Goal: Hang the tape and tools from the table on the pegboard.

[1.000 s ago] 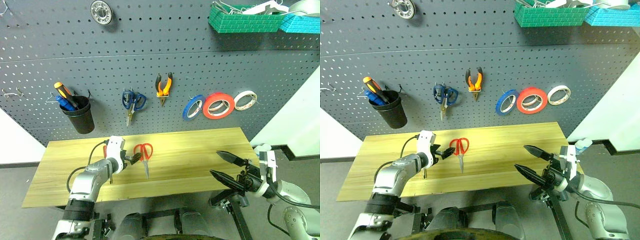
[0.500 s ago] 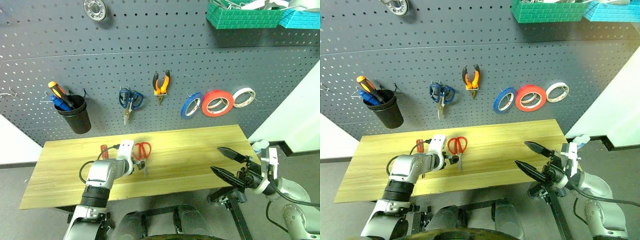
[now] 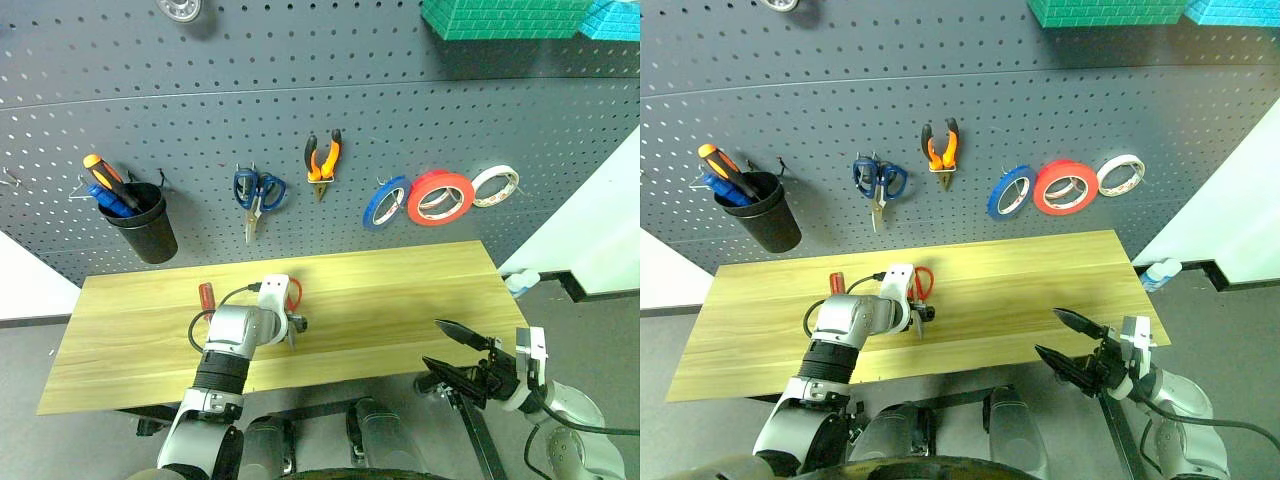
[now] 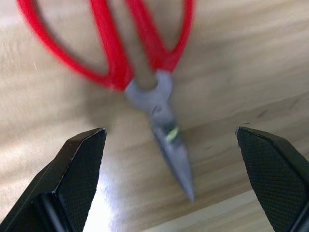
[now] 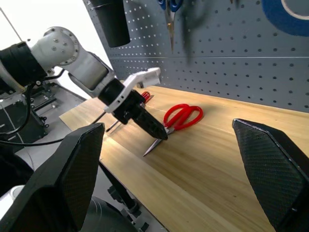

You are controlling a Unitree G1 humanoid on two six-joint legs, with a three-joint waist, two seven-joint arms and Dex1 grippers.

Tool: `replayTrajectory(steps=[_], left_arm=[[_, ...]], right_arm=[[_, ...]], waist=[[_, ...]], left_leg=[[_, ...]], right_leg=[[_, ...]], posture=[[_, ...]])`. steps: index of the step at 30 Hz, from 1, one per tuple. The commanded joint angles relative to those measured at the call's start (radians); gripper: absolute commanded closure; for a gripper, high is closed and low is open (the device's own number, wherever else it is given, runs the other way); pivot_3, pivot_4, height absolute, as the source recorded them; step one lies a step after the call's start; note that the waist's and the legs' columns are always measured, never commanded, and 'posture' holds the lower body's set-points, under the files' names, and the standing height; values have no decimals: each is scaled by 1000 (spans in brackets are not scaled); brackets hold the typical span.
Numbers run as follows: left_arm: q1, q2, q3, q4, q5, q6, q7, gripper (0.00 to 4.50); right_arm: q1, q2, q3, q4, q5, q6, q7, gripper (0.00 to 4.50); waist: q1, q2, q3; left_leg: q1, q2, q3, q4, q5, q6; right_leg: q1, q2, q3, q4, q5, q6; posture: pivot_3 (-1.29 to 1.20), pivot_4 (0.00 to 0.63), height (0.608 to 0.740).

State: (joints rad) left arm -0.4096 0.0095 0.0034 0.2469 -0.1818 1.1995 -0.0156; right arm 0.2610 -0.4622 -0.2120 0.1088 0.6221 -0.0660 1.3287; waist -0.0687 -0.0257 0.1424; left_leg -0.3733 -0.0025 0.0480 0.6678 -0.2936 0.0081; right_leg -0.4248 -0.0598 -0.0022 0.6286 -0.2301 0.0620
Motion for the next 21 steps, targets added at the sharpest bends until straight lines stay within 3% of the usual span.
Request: replayTrajectory(steps=[1,11,15,21], left_arm=[[-32,-8,10,9,19,-5,20,0],[-49,-4,-17,50,49,-5,12,0],[-55,-4,-24,63,54,1,6,0],[-67,-7,-7,93,54,13,5,0]], right_arm=[[9,3,-31,-8,32,-21,29,46],[-39,5,-68,77,63,-55,116,46],[-70,-3,-56,-3,65,-13,59,46],[17,36,-27,-103,39,-47,23,46]], waist=[[0,-2,4],[-1,-1,18],[-3,0,21],[-1,2,22]], left_leg=[[0,0,0,0,0,0],[0,0,-1,0,0,0],[0,-1,0,0,0,0],[0,-1,-2,-2,0,0]], right_leg=[[0,0,0,0,0,0],[0,-1,0,0,0,0],[0,-2,0,0,-1,2],[0,-2,-1,0,-3,7]], posture=[[-200,170,736],[-229,188,736],[-233,186,736],[-234,185,736]])
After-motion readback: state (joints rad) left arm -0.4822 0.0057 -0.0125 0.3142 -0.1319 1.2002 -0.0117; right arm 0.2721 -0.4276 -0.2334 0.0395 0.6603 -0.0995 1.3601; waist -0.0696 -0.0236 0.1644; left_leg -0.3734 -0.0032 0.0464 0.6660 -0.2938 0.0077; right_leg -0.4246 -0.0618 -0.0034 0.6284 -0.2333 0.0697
